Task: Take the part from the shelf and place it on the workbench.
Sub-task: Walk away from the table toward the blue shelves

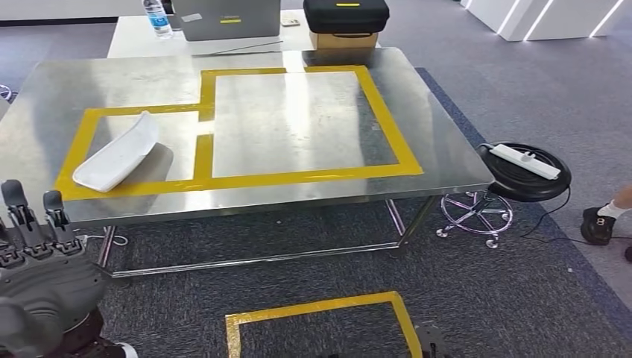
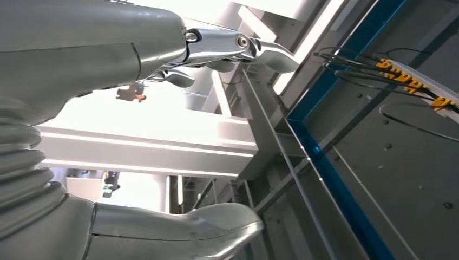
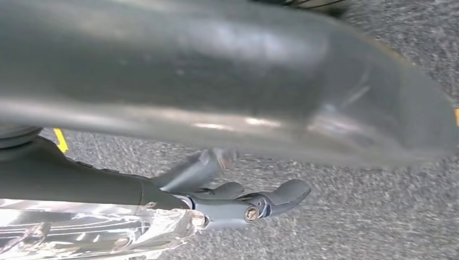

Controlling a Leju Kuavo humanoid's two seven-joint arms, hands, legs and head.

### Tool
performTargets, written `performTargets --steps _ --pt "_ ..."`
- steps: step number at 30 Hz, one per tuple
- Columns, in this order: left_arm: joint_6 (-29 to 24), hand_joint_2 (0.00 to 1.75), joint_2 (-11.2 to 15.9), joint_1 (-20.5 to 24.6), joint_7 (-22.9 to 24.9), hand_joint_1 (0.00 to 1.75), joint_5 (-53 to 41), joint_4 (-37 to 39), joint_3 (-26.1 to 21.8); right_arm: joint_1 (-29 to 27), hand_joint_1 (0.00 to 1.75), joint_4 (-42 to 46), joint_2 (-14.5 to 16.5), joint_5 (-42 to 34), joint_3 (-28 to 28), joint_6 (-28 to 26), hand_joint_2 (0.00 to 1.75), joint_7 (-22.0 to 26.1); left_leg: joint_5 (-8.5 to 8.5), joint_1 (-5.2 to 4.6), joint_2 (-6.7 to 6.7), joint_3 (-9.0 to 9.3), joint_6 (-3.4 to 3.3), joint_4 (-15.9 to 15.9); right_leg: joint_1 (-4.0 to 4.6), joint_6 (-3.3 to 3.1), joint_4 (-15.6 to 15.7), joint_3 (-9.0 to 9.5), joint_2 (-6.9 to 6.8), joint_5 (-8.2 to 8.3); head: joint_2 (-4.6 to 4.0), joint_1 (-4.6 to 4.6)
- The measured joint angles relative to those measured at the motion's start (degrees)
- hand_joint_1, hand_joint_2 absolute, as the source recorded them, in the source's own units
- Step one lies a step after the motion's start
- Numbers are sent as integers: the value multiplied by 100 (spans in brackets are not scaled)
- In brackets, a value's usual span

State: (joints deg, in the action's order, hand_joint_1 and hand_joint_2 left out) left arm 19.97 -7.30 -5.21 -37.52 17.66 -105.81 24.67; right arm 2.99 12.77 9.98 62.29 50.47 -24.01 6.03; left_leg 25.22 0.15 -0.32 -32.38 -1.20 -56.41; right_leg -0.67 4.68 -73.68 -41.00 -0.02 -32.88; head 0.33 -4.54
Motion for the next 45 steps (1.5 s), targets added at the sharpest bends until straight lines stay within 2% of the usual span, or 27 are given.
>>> performTargets --steps 1,2,5,7,9,10,12,14,15,16,18,19,21,22,24,26,28,30,31,32,34,36,37,38,40,42,45 --pt "-2 175 0 0 0 0 -4 1 2 0 0 -1 1 0 4 0 0 0 -42 -7 0 -55 2 -2 1 -8 -55 62 0 3 0 -1" --pt "-3 175 0 0 -1 0 -8 2 4 1 0 -1 1 0 8 1 0 0 -81 -12 -1 -103 8 -4 4 -24 122 240 1 101 0 -1" --pt "-4 175 0 2 -10 0 -12 2 9 31 0 -1 1 2 13 1 0 -1 -196 -25 -8 -205 66 -5 31 -101 1371 1121 10 402 1 4" --pt "-5 175 -1 8 -25 0 -14 3 14 49 0 -1 1 2 14 1 0 -1 -271 -26 -6 -229 133 3 61 -140 1746 1323 22 428 1 -1" --pt "-6 175 0 12 -33 0 -15 4 18 50 0 -1 1 2 19 1 0 -1 -325 -15 -4 -241 208 18 65 -209 1762 1253 23 504 1 -9" --pt "-8 175 2 11 -37 0 -15 3 19 54 0 0 1 3 22 1 0 -2 -265 -11 -5 -269 244 -14 56 -259 1774 1223 14 551 1 -6" --pt "-14 175 8 12 -46 0 -15 4 19 66 0 1 1 5 30 1 0 -1 139 -7 -5 -412 304 -358 33 -343 1803 1130 -3 678 0 14" --pt "-19 175 16 12 -49 0 -15 4 19 68 0 1 1 6 34 1 0 0 679 -5 -5 -644 348 -1099 35 -370 1797 979 -9 802 0 37" --pt "-19 175 21 11 -49 0 -14 5 19 64 0 0 1 7 36 1 0 0 811 -3 -5 -716 362 -1423 34 -366 1792 895 -14 863 0 40" --pt "-20 175 26 11 -49 0 -14 5 19 61 0 -1 1 8 38 1 0 0 813 -1 -5 -709 372 -1597 33 -357 1787 812 -19 922 0 41" --pt "-22 175 36 12 -49 0 -13 7 18 62 0 -1 1 9 41 1 0 0 533 8 -4 -387 380 -1321 23 -328 1764 662 -24 1027 0 40" --pt "-23 175 38 15 -49 0 -13 7 18 65 0 0 0 10 41 1 0 0 407 17 -3 -94 385 -945 19 -305 1741 596 -21 1072 0 42" --pt "-23 175 39 23 -50 0 -14 7 21 69 0 1 0 15 42 1 0 0 370 24 -12 411 348 -199 33 -252 1672 486 -14 1145 0 39" --pt "-23 175 39 26 -51 0 -13 7 22 68 0 2 0 16 43 1 0 0 407 20 -17 531 310 10 43 -223 1651 452 -11 1187 0 41" --pt "-23 175 41 26 -53 0 -11 7 23 58 0 2 1 17 44 1 0 0 395 7 -20 497 195 67 41 -169 1653 416 -11 1271 0 36" --pt "-23 175 40 25 -55 0 -10 7 24 37 0 1 1 17 47 1 0 -1 303 13 -6 406 83 58 22 -111 1523 329 -10 1100 0 27" --pt "-23 175 37 24 -55 0 -10 7 26 26 0 0 1 17 49 1 0 -2 183 19 5 274 9 57 15 -61 928 117 -10 565 0 13" --pt "-23 175 37 22 -55 0 -10 8 27 25 0 -1 1 17 50 1 0 -2 56 13 7 117 -3 53 15 -37 139 -77 -9 122 0 4" --pt "-23 175 38 20 -54 0 -10 8 27 25 0 0 1 17 50 1 0 -2 -6 9 7 37 1 51 15 -38 -71 -69 -9 85 0 4" --pt "-23 175 38 20 -54 0 -10 9 27 25 0 0 1 17 51 1 0 -2 -64 7 7 -36 11 48 16 -47 -68 46 -9 163 0 3" --pt "-23 175 39 20 -54 0 -10 9 27 33 0 1 1 18 55 1 0 -2 -171 5 5 -156 42 44 16 -84 551 598 -5 436 0 3" --pt "-23 175 37 22 -55 0 -9 8 29 62 0 1 1 20 57 1 0 -1 -263 -8 5 -223 95 39 28 -118 1421 1227 10 465 1 3" --pt "-23 175 36 24 -55 0 -9 8 30 74 0 1 1 22 57 1 0 1 -306 -11 8 -236 127 39 38 -130 1677 1384 20 425 1 3" --pt "-23 175 34 25 -55 0 -8 8 32 82 0 0 1 25 57 1 0 1 -351 -13 11 -244 161 46 51 -145 1799 1436 27 394 1 2" --pt "-23 175 34 23 -55 0 -8 9 34 77 0 -1 1 23 59 1 0 1 -396 -1 13 -271 230 49 51 -215 1808 1344 18 470 1 7" --pt "-24 175 38 20 -56 0 -8 9 35 77 0 -1 1 21 62 1 0 -1 -87 5 11 -397 292 -199 34 -309 1818 1234 -4 600 1 36" --pt "-25 175 48 18 -57 0 -8 9 36 75 0 -1 1 20 63 1 0 -2 715 9 11 -727 347 -1262 32 -365 1811 992 -16 795 0 70"
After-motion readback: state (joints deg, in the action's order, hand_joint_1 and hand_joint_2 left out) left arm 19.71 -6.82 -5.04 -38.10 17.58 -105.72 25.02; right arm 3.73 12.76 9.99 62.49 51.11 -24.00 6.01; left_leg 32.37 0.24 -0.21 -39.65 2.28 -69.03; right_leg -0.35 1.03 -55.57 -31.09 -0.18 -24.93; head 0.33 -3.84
